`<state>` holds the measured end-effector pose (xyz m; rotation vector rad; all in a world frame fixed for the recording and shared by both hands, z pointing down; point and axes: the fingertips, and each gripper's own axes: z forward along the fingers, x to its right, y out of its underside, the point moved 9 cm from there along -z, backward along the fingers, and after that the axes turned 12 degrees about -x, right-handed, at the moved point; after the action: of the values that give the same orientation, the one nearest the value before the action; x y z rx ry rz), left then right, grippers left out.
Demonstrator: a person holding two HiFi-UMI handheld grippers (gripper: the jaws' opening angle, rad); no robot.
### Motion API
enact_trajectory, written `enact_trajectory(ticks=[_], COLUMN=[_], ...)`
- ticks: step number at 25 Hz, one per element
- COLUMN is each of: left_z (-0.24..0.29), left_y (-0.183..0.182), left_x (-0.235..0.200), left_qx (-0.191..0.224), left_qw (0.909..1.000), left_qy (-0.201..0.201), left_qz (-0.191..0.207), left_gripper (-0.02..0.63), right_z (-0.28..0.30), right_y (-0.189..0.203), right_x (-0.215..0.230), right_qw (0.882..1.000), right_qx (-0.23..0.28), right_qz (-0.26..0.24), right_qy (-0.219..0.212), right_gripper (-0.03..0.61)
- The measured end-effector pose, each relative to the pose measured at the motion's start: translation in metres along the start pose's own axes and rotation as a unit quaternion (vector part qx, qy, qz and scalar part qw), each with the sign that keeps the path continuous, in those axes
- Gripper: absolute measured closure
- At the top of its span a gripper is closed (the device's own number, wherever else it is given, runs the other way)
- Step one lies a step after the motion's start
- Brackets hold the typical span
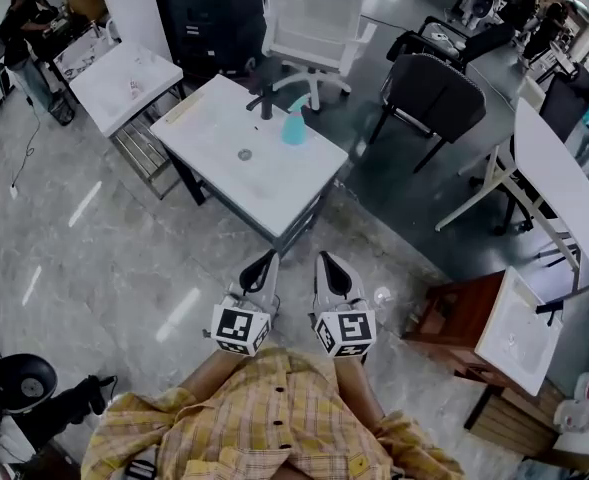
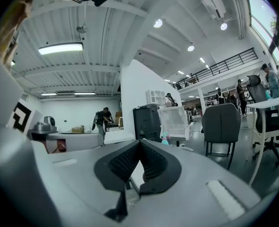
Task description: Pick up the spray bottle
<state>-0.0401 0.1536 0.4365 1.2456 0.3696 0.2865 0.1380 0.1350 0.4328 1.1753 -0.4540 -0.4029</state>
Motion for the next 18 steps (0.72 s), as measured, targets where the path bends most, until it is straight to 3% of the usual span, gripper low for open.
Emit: enact_trajectory(ticks=[10,18], left_z=[0.103,0.168], left_y=[-0.067,-0.078], left_x=[-0.116,-0.177], left_qx=[0.01,-0.009], left_qw=[0.9996,0.9973], left_qy=[0.027,0.071], left_qz=[0.004,0.017], left_gripper=[0.614,0.615], right_z=[0.127,0.2], right_y=[-0.074,-0.082], right_x=[0.021,0.038], right_qw=[0.999,0.995], right_qx=[0.018,0.009], right_qz=[-0.003,0.031], right_qy=[0.042,0.09], right_gripper=[0.58,0.58])
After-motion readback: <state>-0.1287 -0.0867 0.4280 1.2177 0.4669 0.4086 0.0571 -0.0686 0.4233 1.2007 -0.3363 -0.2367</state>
